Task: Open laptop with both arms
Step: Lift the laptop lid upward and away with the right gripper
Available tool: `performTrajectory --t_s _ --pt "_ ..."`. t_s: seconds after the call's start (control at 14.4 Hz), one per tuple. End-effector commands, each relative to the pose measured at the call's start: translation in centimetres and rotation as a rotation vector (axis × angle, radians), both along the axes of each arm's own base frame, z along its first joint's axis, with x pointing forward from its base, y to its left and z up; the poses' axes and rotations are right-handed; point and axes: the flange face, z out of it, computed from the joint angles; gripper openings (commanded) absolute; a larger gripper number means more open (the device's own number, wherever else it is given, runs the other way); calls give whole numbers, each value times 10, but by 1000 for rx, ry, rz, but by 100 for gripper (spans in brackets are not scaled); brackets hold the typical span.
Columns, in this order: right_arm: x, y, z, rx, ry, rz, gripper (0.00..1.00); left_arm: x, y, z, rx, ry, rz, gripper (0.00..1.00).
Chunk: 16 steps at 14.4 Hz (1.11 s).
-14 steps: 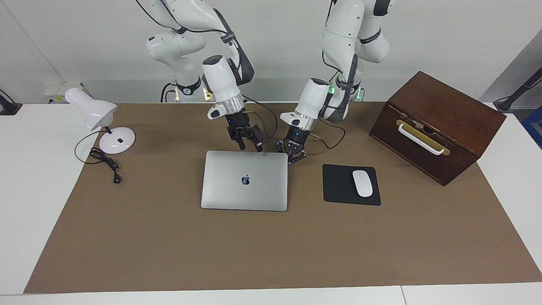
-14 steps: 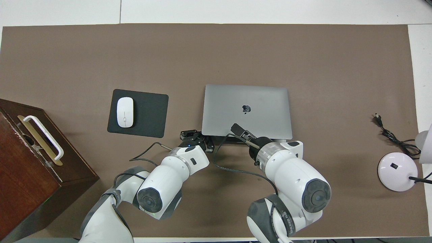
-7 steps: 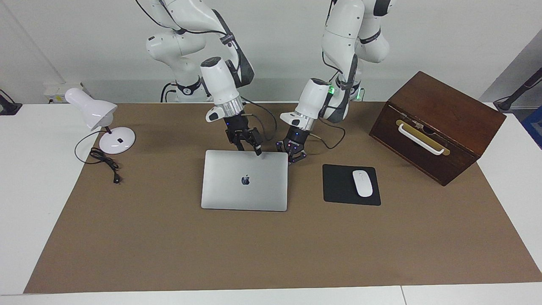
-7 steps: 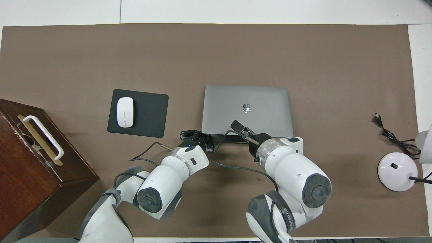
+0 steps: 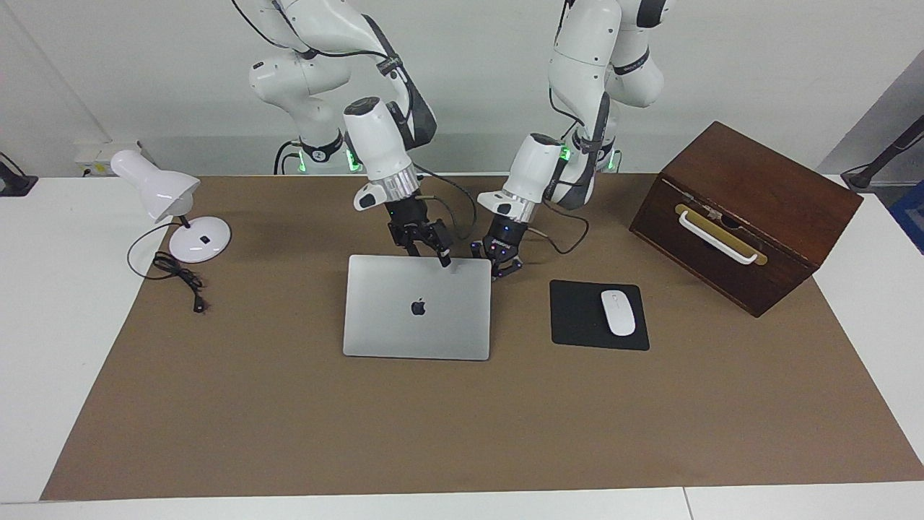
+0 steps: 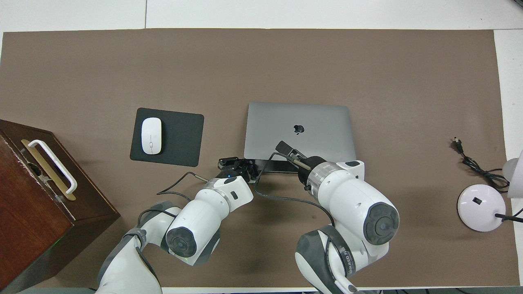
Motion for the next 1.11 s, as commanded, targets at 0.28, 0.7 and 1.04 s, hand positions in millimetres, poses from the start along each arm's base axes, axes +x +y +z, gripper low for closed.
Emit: performTrajectory --t_s 0.28,0.7,1.04 --pt "45 1 19 4 0 12 100 5 -4 -12 12 -6 -18 0" --pt "71 4 38 6 19 24 100 5 -5 -13 13 -5 -20 0" --pt "74 3 41 1 12 33 100 5 -7 -12 11 -7 -21 0"
